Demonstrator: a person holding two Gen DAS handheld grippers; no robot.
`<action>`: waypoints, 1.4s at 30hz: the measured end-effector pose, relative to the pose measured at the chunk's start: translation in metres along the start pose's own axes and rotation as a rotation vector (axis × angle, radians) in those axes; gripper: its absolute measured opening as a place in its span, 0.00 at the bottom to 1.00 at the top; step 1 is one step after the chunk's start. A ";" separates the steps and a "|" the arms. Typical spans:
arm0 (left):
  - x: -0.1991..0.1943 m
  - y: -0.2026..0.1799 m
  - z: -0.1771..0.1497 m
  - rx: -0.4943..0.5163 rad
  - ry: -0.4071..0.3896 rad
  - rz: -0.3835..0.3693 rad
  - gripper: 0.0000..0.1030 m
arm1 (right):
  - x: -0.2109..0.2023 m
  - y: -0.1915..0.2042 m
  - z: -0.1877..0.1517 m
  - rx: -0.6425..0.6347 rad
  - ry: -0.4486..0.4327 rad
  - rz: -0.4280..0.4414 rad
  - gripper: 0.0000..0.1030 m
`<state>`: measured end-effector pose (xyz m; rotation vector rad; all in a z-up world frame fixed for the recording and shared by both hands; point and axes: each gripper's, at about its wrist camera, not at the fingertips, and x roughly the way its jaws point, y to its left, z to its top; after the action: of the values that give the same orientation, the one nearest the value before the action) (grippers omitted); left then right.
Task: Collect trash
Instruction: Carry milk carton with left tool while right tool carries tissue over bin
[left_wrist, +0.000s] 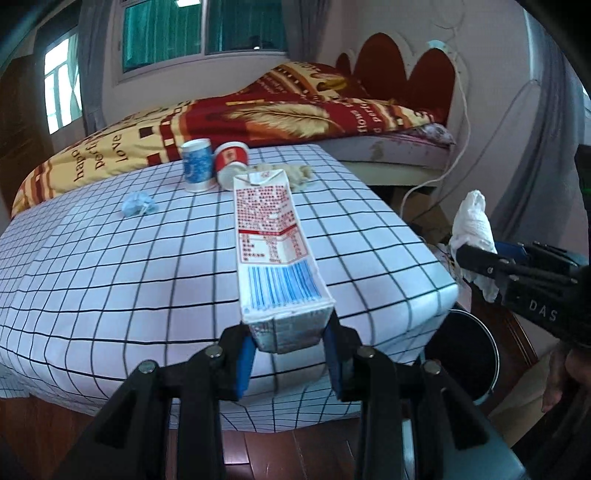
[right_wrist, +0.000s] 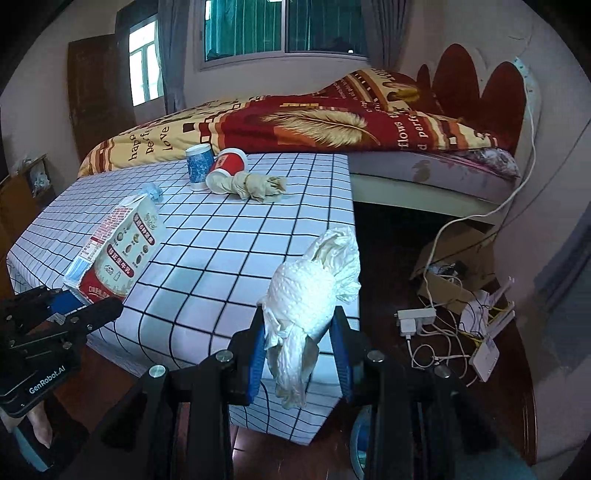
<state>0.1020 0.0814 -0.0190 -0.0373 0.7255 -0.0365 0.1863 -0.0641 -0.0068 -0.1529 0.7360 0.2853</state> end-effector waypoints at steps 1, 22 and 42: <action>0.000 -0.004 -0.001 0.007 0.000 -0.006 0.33 | -0.002 -0.001 -0.002 0.001 -0.001 -0.003 0.34; 0.013 -0.105 -0.014 0.174 0.050 -0.189 0.33 | -0.034 -0.093 -0.062 0.135 0.024 -0.133 0.34; 0.048 -0.205 -0.064 0.342 0.221 -0.363 0.33 | -0.024 -0.173 -0.154 0.274 0.156 -0.200 0.34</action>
<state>0.0914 -0.1273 -0.0891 0.1648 0.9181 -0.5169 0.1244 -0.2693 -0.0963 0.0120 0.8996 -0.0193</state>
